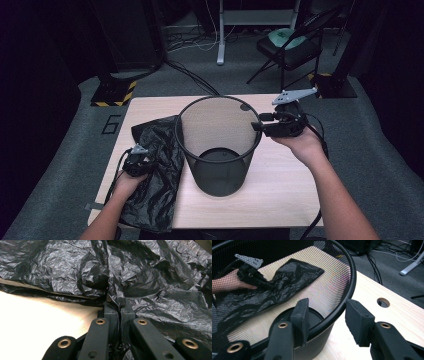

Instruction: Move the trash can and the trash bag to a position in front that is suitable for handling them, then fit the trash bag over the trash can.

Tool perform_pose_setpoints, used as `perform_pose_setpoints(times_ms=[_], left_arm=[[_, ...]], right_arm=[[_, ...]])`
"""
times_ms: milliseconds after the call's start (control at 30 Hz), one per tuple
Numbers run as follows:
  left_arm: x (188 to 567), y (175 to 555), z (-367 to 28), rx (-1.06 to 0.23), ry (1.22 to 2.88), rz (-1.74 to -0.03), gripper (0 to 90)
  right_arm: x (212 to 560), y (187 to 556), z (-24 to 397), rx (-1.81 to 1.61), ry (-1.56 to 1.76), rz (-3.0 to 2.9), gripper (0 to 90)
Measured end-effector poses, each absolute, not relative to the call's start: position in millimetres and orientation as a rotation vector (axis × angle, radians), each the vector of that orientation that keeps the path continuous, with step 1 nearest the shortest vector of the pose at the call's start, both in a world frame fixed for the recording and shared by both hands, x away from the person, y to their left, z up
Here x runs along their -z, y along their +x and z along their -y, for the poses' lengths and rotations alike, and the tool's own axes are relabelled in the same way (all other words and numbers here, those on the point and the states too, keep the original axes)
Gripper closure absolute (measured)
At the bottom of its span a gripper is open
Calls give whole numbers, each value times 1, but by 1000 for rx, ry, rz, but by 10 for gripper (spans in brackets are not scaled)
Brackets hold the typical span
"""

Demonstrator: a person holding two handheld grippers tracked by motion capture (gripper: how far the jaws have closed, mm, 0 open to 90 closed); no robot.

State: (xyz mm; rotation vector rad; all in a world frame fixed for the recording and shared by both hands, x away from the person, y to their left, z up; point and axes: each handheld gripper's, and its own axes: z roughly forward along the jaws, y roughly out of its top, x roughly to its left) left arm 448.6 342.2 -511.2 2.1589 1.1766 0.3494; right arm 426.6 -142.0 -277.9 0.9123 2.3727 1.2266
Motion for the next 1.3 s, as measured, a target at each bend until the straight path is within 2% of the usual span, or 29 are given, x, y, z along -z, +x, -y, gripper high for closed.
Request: perform_pose_setpoints(times_ms=[333, 867, 1067, 1300], left_arm=[[510, 449, -344, -331, 2172, -1185, 870], [490, 445, -343, -318, 2214, -1091, 870], [474, 444, -344, -328, 2207, -1061, 870], [436, 445, -345, -326, 2185, -996, 870]], right_arm=[[279, 429, 137, -1186, 927, -2402, 427], [279, 434, 137, -1191, 923, -2433, 399], [280, 435, 138, -1193, 903, -2438, 399], [282, 440, 138, -1220, 920, -2433, 400]])
